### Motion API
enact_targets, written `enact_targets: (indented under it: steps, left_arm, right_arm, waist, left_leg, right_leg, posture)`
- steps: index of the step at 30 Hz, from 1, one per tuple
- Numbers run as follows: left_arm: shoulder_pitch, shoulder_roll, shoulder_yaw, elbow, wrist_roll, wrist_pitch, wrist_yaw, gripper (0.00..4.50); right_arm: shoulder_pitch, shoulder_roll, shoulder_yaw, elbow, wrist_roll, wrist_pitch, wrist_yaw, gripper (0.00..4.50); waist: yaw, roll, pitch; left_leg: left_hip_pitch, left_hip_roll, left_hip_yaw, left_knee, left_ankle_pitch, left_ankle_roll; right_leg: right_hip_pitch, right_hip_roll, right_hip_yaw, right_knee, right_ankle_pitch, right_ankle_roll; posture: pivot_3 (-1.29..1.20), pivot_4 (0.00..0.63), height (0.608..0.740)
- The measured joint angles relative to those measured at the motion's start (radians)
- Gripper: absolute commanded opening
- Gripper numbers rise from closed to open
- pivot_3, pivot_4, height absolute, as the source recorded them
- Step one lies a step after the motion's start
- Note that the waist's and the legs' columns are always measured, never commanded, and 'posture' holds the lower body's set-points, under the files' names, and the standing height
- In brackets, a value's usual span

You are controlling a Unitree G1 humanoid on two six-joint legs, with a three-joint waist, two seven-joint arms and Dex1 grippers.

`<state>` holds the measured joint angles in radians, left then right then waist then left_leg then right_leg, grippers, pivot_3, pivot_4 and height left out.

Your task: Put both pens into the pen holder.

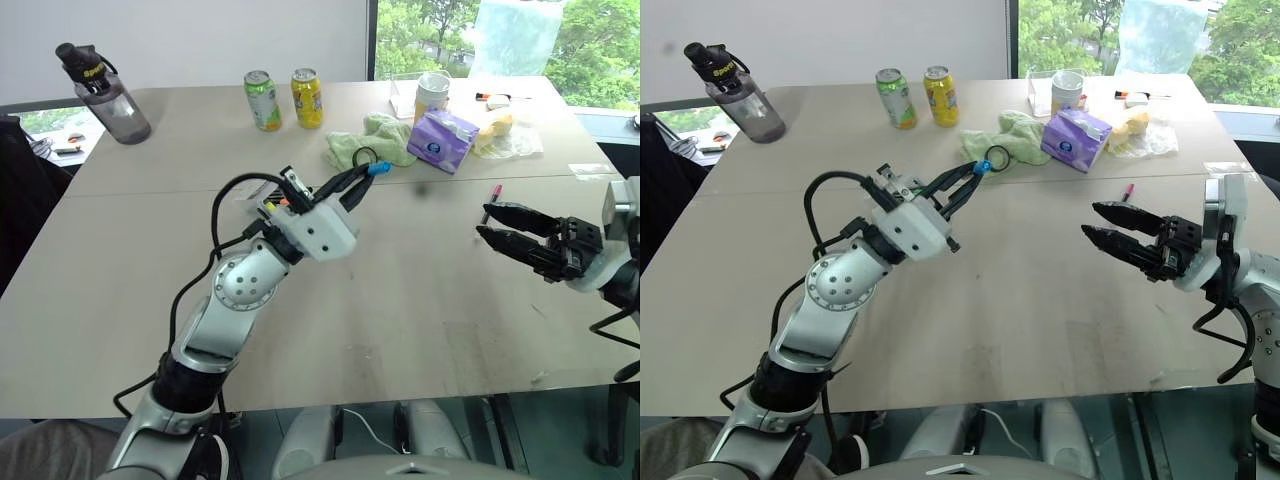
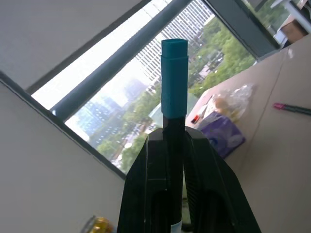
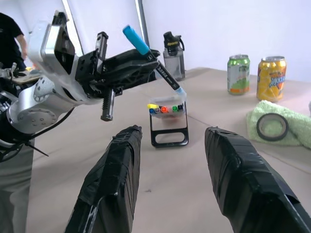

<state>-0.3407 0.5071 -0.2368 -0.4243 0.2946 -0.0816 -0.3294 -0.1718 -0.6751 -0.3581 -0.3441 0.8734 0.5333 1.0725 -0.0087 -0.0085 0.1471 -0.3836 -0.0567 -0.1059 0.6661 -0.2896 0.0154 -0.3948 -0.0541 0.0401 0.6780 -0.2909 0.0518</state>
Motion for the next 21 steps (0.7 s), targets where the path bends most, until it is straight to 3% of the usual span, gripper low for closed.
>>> enact_targets:
  steps: [8, 21]
  left_arm:
    - [0.101, 0.006, 0.016, 0.004, 0.155, -0.087, 0.048, 0.0]
    - [0.099, -0.002, 0.104, 0.14, 0.166, -0.152, 0.098, 0.0]
  right_arm:
    - [0.0, -0.001, 0.035, 0.002, -0.021, -0.037, 0.018, 2.22]
    - [-0.013, 0.007, 0.078, -0.032, -0.018, -0.033, -0.048, 2.22]
  waist:
    - [0.008, 0.0, 0.0]
    - [0.023, 0.0, 0.0]
  left_leg:
    - [0.0, 0.0, -0.001, 0.0, 0.0, 0.0]
    - [0.0, 0.0, -0.001, 0.0, 0.0, 0.0]
  right_leg:
    - [-0.001, 0.0, 0.0, 0.0, 0.0, 0.0]
    - [-0.001, -0.001, -0.001, 0.0, 0.0, 0.0]
  posture:
    - [0.0, 0.15, 0.74]
    - [0.0, 0.15, 0.74]
